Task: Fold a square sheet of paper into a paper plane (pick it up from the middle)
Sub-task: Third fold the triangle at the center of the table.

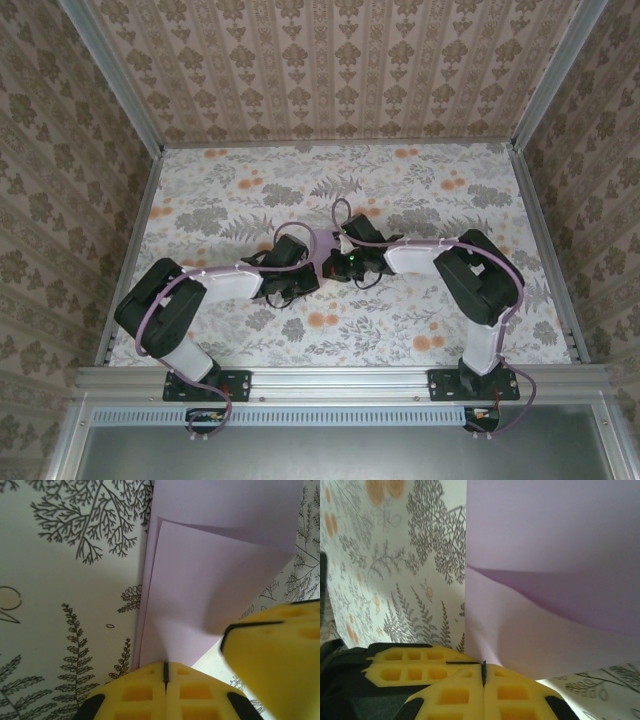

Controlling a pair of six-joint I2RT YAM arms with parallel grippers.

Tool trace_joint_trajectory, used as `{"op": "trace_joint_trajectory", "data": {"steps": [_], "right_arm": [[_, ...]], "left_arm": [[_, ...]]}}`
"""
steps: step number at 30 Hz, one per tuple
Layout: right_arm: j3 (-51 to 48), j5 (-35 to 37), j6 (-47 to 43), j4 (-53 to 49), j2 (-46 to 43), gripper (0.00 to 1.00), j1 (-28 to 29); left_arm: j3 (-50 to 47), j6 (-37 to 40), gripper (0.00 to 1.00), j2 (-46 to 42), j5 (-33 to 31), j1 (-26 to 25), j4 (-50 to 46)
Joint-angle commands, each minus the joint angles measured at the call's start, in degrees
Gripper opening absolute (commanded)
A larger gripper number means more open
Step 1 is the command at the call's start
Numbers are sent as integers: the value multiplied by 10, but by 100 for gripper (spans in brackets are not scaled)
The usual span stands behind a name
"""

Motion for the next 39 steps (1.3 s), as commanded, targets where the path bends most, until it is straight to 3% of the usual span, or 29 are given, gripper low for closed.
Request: {"op": "trace_joint_trajectory", "data": {"steps": [1, 10, 19, 22, 29, 39], "right_arm": [[18, -1, -13, -26, 23, 0, 0], [45, 14, -50, -58, 46, 0, -24], [56, 10, -104, -66, 56, 1, -119], [60, 25, -121, -76, 21, 1, -134], [34, 18, -108, -69, -43, 0, -95], [38, -29, -25, -5, 33, 0, -36]], "left_arm": [[-9, -2, 0, 32, -17, 3, -55], [-2, -4, 0, 38, -22, 3, -96], [-15, 1, 0, 34, -21, 17, -106], [-8, 15, 0, 30, -20, 22, -108], [9, 48, 0, 25, -16, 27, -114], [12, 60, 0, 20, -8, 31, -116]]}}
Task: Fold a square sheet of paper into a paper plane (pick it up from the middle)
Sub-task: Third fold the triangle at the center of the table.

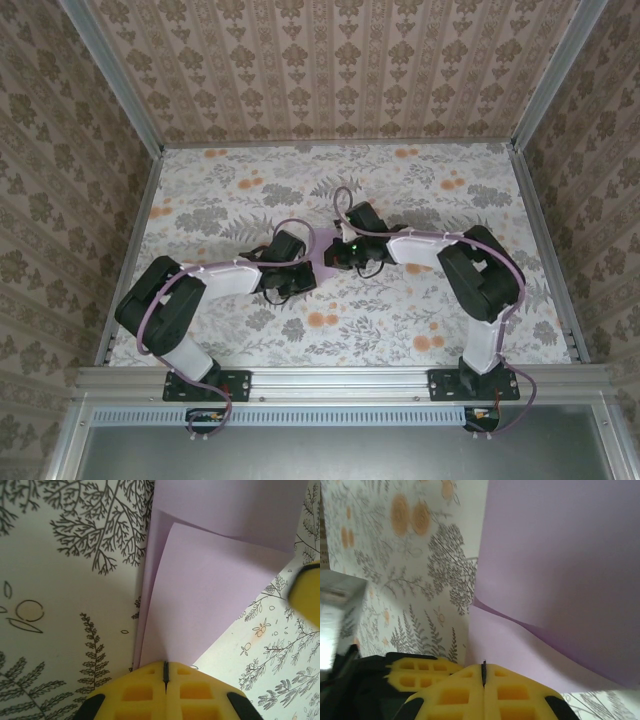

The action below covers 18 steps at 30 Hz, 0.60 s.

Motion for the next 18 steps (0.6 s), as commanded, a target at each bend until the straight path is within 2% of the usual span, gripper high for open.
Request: {"op": "trace_joint_trajectory", "data": {"steps": [1, 6, 13, 18], "right_arm": [[-2, -14, 27, 16, 26, 0, -4], [-18, 2, 17, 8, 31, 0, -27], [-34, 36, -26, -20, 24, 0, -98], [-50, 40, -36, -12, -36, 0, -96]], "left_arm": [[-7, 19, 0, 14, -27, 8, -75], [-8, 16, 0, 21, -25, 8, -83], [-24, 2, 0, 28, -25, 8, -80], [-25, 7, 0, 23, -21, 9, -64]]}}
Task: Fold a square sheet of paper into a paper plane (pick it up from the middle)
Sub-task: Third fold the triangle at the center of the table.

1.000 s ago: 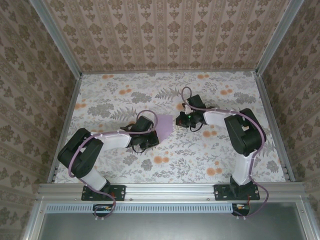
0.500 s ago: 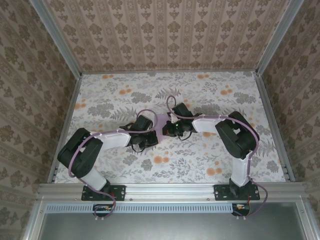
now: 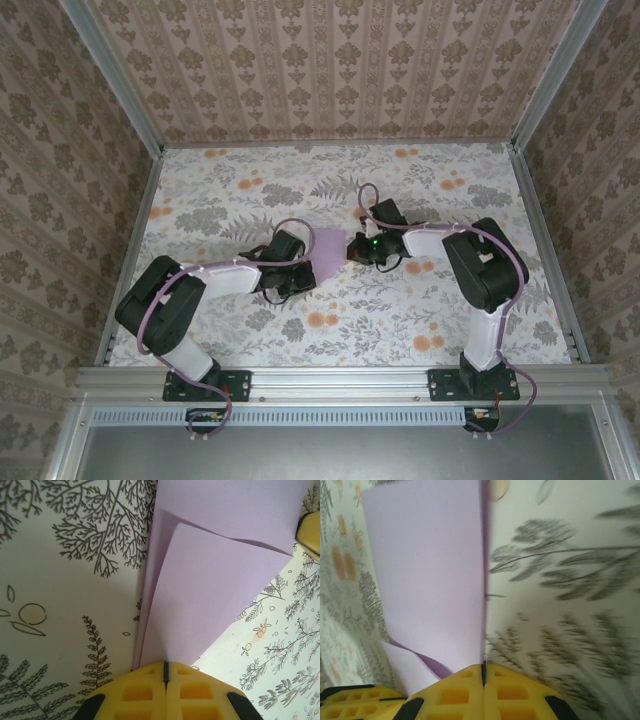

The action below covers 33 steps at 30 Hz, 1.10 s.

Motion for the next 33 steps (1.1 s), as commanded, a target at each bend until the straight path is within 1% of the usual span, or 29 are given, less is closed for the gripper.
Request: {"op": "trace_joint_trajectory", "data": {"steps": [1, 4, 6, 9, 13, 16, 22, 25, 26, 28, 33], "right_arm": [[-20, 33, -18, -9, -55, 0, 2], [-21, 29, -19, -10, -84, 0, 24], [-15, 21, -14, -10, -81, 0, 43], [3, 6, 4, -4, -51, 0, 72], [23, -18, 34, 21, 0, 0, 90], [34, -19, 45, 17, 25, 0, 93], [46, 27, 47, -52, 46, 0, 85], [48, 41, 55, -75, 54, 0, 80], [48, 45, 56, -80, 57, 0, 80], [49, 49, 61, -87, 61, 0, 80], [53, 52, 64, -96, 65, 0, 80]], "left_arm": [[-23, 4, 0, 22, -24, 5, -64], [-20, 8, 0, 22, -22, 6, -64], [-19, 9, 0, 21, -20, 5, -64], [-19, 11, 0, 18, -16, 4, -60], [-20, 15, 0, 12, -14, 5, -61], [-21, 18, 0, 11, -10, 5, -62], [-22, 26, 0, 2, 7, 5, -72], [-20, 33, 0, -13, 12, 5, -92], [-21, 35, 0, -20, 12, 5, -98], [-24, 37, 3, -33, 13, 5, -106], [-39, 42, 4, -47, 23, 5, -113]]}}
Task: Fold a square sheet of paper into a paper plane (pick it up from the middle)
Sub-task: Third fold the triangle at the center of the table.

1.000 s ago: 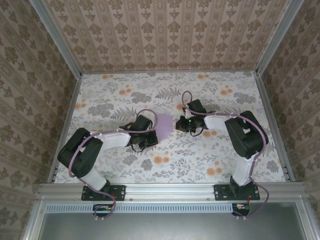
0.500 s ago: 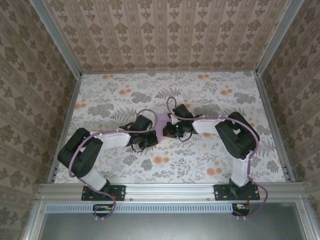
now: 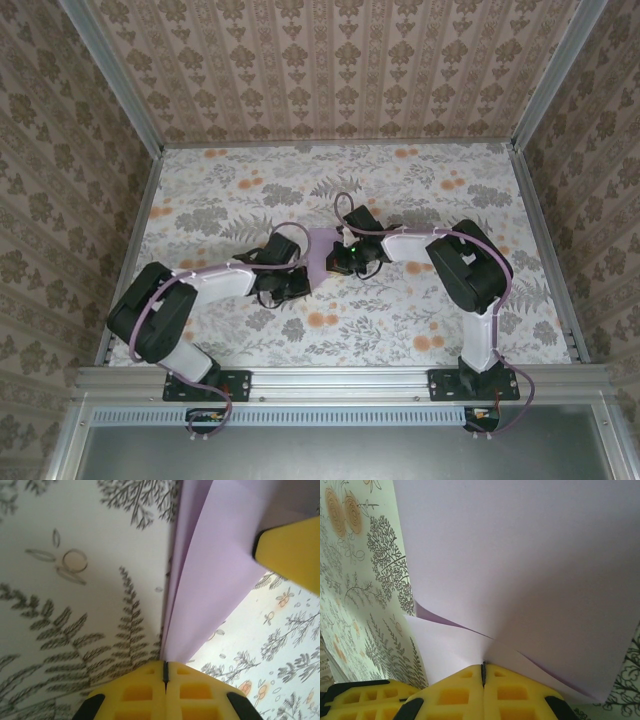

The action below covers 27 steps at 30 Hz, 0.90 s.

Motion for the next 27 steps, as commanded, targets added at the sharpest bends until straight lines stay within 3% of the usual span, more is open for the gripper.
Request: {"op": "trace_joint_trajectory", "data": {"steps": [1, 7, 12, 21, 27], "right_arm": [[-1, 54, 9, -59, 29, 0, -8], [0, 54, 9, -67, 26, 0, -8], [-4, 54, 14, -64, 23, 0, -8], [-6, 51, 17, -63, 26, 0, -8], [-8, 51, 17, -65, 24, 0, -8]], "left_arm": [[-18, 20, 3, -9, 12, 1, -64], [0, 33, 0, -31, 0, 1, -79], [6, 18, 0, -69, 0, -1, -15], [54, 11, 0, 32, 3, -18, 5], [37, 5, 0, 43, -38, -18, -23]]}}
